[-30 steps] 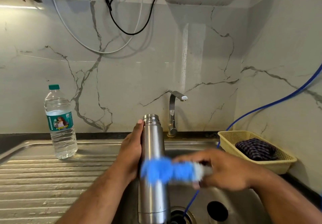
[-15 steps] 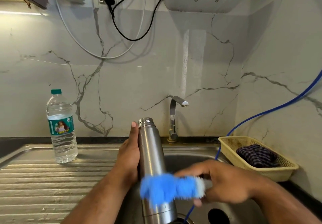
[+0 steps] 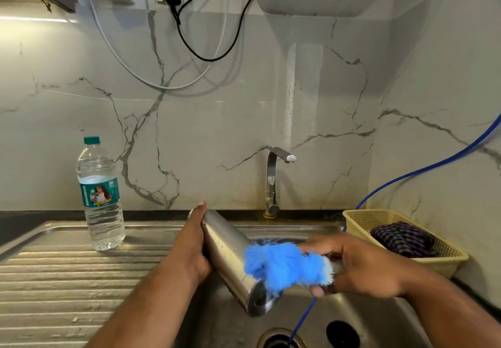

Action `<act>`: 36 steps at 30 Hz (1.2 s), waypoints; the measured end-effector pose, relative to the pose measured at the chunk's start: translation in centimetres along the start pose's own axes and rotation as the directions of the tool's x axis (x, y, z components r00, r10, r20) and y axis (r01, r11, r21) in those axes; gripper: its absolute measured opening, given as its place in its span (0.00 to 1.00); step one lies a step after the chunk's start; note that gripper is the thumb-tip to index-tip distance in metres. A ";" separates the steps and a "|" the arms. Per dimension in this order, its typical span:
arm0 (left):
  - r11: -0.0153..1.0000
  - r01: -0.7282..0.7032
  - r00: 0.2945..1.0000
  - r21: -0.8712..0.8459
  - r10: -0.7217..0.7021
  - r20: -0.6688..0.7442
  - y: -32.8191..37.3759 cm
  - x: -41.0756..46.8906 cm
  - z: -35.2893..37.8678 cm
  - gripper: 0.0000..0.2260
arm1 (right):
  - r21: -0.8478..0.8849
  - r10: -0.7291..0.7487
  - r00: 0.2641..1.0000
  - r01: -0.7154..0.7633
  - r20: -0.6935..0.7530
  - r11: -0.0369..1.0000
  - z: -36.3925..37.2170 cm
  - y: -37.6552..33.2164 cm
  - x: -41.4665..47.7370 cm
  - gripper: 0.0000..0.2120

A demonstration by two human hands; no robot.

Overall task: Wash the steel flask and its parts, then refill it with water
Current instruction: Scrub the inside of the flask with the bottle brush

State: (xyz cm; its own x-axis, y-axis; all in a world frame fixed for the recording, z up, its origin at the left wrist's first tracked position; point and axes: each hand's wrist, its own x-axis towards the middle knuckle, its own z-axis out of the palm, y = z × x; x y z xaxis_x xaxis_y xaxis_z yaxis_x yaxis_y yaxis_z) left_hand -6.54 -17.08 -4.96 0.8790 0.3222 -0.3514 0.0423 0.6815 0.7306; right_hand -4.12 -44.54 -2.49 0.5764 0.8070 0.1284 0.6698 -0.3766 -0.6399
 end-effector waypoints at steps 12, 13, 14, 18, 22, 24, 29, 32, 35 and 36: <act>0.067 -0.814 0.472 0.577 0.656 0.589 -1.9 -1.0 1.4 0.26 | 0.103 -0.008 0.798 0.088 -0.602 0.991 0.7 -0.2 0.8 0.23; -0.032 -0.825 0.399 0.564 0.675 0.621 -2.0 -0.8 1.4 0.28 | 0.052 -0.036 0.814 0.081 -0.580 0.995 0.5 -0.5 0.6 0.24; -0.100 -0.821 0.353 0.562 0.685 0.637 -2.0 -0.5 1.3 0.29 | -0.013 -0.054 0.832 0.056 -0.553 0.998 0.1 -0.8 0.2 0.24; -0.228 -0.746 0.324 0.626 0.698 0.639 -1.5 0.4 0.4 0.31 | -0.269 -0.063 0.887 -0.070 -0.457 0.961 -1.6 -1.2 -1.2 0.25; -0.307 -0.709 0.329 0.635 0.653 0.683 -1.7 1.0 0.0 0.31 | -0.314 -0.087 0.887 -0.068 -0.454 0.947 -2.5 -1.3 -1.8 0.26; -0.372 -0.685 0.320 0.626 0.619 0.718 -2.2 1.1 -0.1 0.31 | -0.323 -0.063 0.923 -0.068 -0.380 0.944 -2.5 -1.6 -2.1 0.25; -0.606 -0.607 0.295 0.514 0.428 0.854 -3.4 1.3 0.0 0.34 | -0.501 0.120 0.966 -0.222 -0.227 0.836 -2.9 -2.5 -2.9 0.27; -0.710 -0.574 0.297 0.408 0.283 0.912 -4.5 1.1 0.7 0.34 | -0.608 0.161 0.964 -0.258 -0.211 0.750 -2.4 -2.5 -2.5 0.27; -0.726 -0.598 0.257 0.340 0.228 0.939 -5.6 0.7 1.4 0.33 | -0.604 0.179 0.961 -0.273 -0.213 0.749 -1.0 -1.7 -1.4 0.25; -0.718 -0.608 0.252 0.338 0.229 0.940 -5.8 0.7 1.5 0.33 | -0.579 0.187 0.959 -0.277 -0.211 0.767 -0.6 -1.5 -1.0 0.24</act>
State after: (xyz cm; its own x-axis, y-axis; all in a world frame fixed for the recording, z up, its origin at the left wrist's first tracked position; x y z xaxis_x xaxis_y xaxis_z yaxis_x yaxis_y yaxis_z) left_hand -5.48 -21.86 -8.56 0.6779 -0.3803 0.6291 -0.4044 -0.9076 -0.1129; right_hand -5.41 -45.11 -1.21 0.7772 0.6078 0.1628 0.6250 -0.7758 -0.0871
